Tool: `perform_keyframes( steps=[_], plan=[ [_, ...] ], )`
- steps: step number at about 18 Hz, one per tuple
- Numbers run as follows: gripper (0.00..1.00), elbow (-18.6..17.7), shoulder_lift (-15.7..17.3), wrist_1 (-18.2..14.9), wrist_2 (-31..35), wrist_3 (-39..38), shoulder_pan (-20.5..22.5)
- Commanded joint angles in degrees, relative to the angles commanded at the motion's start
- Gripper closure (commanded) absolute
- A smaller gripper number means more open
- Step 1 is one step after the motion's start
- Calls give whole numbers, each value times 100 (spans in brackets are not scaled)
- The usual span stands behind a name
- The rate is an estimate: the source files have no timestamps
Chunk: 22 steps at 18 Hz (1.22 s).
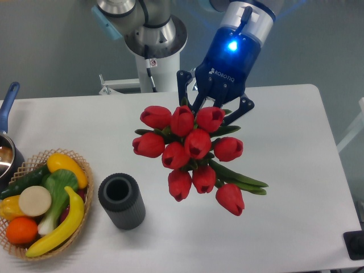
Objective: Insert the flowers into the vase
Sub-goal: 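Hold the red tulip bunch in the gripper above the table, then carry the tulips toward the dark grey vase and tilt stems down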
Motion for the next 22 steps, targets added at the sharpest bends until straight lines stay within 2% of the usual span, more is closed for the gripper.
perform_keyframes(
  steps=[4, 7, 11, 14, 16, 22],
  plan=[
    [71, 79, -140, 44, -9, 44, -132],
    [72, 176, -412, 324, -202, 44, -403],
    [72, 176, -606, 579, -246, 131, -773],
    [72, 132, -808, 633, -517, 508, -914],
    [72, 27, -940, 633, -781, 1034, -1002],
    [72, -272, -1002, 642, -1379, 1748, -1116]
  ],
)
